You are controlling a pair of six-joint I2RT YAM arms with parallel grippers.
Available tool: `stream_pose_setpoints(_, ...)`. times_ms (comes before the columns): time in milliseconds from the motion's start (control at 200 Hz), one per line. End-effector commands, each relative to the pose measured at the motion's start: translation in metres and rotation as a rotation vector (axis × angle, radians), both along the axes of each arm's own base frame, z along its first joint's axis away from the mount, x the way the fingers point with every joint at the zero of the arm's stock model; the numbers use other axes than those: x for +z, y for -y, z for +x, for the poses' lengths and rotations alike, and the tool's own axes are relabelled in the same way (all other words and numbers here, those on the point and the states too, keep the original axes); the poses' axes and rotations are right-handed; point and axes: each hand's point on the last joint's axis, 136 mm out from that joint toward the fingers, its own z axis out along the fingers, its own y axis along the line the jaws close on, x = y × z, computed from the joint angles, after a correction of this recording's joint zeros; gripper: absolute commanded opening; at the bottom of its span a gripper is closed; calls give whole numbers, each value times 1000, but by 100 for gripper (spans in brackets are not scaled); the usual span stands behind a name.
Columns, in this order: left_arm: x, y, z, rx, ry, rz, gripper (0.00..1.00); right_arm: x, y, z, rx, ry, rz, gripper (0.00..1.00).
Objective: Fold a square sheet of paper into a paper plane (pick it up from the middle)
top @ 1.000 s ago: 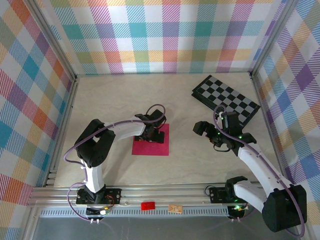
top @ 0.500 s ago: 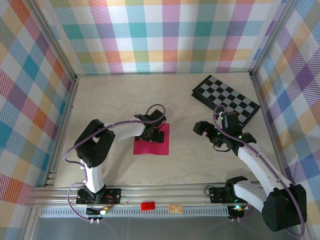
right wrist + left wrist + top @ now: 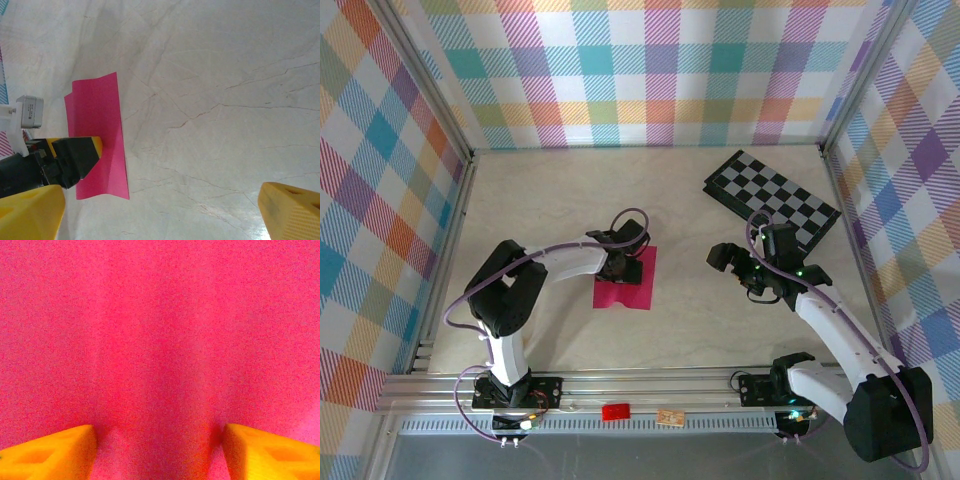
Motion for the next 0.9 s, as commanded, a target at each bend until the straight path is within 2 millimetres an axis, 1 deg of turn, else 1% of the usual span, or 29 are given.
stream_pose_setpoints(0, -7, 9, -15, -35, -59, -77, 57, 9, 1, 5, -20, 14, -6, 99)
stream_pose_setpoints(45, -3, 10, -15, -40, -45, -92, 51, 9, 2, 6, -27, 13, -7, 99)
stream_pose_setpoints(90, 2, 13, -14, -45, -30, -116, 42, 9, 2, 6, -31, 8, -6, 99)
stream_pose_setpoints(115, 4, 15, -13, -49, -22, -133, 40, 9, 2, 6, -33, 6, -5, 99)
stream_pose_setpoints(195, 12, 22, -13, -59, 2, -188, 39, 7, 4, 5, -45, -5, -9, 99)
stream_pose_setpoints(315, 23, 27, -13, -53, 36, -257, 34, 6, 8, 3, -61, -11, -26, 99)
stream_pose_setpoints(330, 28, 32, -9, -55, 60, -283, 33, 6, 8, 2, -62, -11, -27, 99)
stream_pose_setpoints(420, 36, 38, -7, -51, 76, -342, 31, 6, 12, 0, -73, -9, -40, 99)
stream_pose_setpoints(680, 55, 67, -8, -44, 47, -574, 28, 4, 25, -5, -129, 15, -78, 99)
stream_pose_setpoints(895, 76, 87, -5, -17, 11, -800, 26, 5, 27, -6, -138, 23, -77, 99)
